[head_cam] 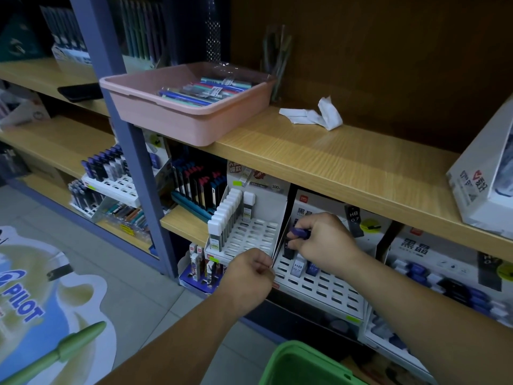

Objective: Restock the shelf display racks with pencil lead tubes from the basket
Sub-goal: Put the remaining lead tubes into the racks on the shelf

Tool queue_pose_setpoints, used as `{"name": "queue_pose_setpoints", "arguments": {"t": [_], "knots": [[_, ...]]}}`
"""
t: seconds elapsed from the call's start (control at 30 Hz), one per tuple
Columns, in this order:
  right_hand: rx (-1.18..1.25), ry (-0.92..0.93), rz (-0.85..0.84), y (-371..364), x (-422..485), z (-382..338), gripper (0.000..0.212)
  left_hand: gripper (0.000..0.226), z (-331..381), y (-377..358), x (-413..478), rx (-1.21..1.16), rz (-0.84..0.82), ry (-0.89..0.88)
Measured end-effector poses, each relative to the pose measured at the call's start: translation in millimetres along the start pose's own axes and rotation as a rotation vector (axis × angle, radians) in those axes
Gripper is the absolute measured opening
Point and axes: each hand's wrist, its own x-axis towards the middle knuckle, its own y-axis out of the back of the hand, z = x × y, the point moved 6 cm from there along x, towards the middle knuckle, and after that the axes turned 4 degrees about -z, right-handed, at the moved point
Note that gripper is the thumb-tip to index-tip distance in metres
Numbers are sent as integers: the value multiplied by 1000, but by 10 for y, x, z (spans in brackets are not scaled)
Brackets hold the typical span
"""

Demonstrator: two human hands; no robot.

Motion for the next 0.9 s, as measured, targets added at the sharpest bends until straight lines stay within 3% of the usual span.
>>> {"name": "queue_pose_setpoints", "arguments": {"t": [0.13,0.27,0.47,0.57,0.63,0.73,0.77,0.9], "knots": [[-76,-58,37,41,-4,14,9,15,11,-19,-5,5,-2,14],[34,-86,50,37,0,6,18,15,6,-28,-6,11,-8,22],[-214,-44,15,-20,-25,-25,23,15,2,-31,-25,21,-20,36],[-210,-50,-62,-3,-20,-19,29,16,15,-4,-47,18,-12,29],[-41,-19,-44,60,-68,-91,32,15,102,20,-72,17,16,-6],[666,-226,9,151,-240,-66,44,4,334,-16,-163,-41,21,-69],[883,-305,-15,122,-306,-54,46,12,413,-67,-211,-70,-17,-77],[1218,-435,-57,89,-501,57,47,32,661,-374,-454,-188,-186,-57]]}}
